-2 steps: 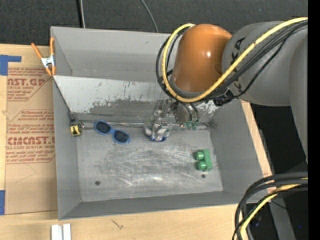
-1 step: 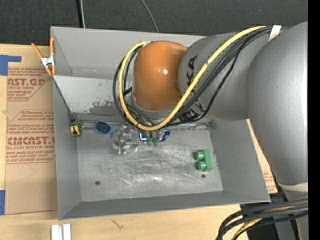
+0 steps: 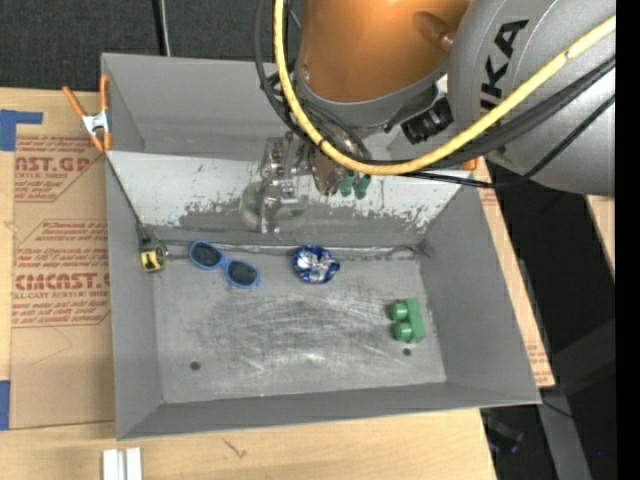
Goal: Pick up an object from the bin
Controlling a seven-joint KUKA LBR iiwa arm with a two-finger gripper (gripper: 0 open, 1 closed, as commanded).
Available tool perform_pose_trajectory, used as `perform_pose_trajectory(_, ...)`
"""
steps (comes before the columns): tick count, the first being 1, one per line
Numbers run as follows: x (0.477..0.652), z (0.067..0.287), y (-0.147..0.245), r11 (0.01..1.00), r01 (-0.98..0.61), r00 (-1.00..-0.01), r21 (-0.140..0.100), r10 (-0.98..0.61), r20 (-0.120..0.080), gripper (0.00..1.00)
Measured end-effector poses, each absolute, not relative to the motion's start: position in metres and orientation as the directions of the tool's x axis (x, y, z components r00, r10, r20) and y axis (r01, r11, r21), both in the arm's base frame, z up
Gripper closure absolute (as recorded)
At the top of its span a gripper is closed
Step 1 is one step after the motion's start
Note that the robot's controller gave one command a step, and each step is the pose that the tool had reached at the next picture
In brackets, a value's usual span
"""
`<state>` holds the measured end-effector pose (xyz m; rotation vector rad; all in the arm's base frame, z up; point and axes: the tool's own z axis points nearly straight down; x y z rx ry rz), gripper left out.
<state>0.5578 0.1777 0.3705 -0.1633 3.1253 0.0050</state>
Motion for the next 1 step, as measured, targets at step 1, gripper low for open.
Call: perform_pose_trajectory(1, 0.5179, 0.2831, 0.1289, 0.98, -0.198, -0.98, -0.001, -0.198, 0.008, 1.0)
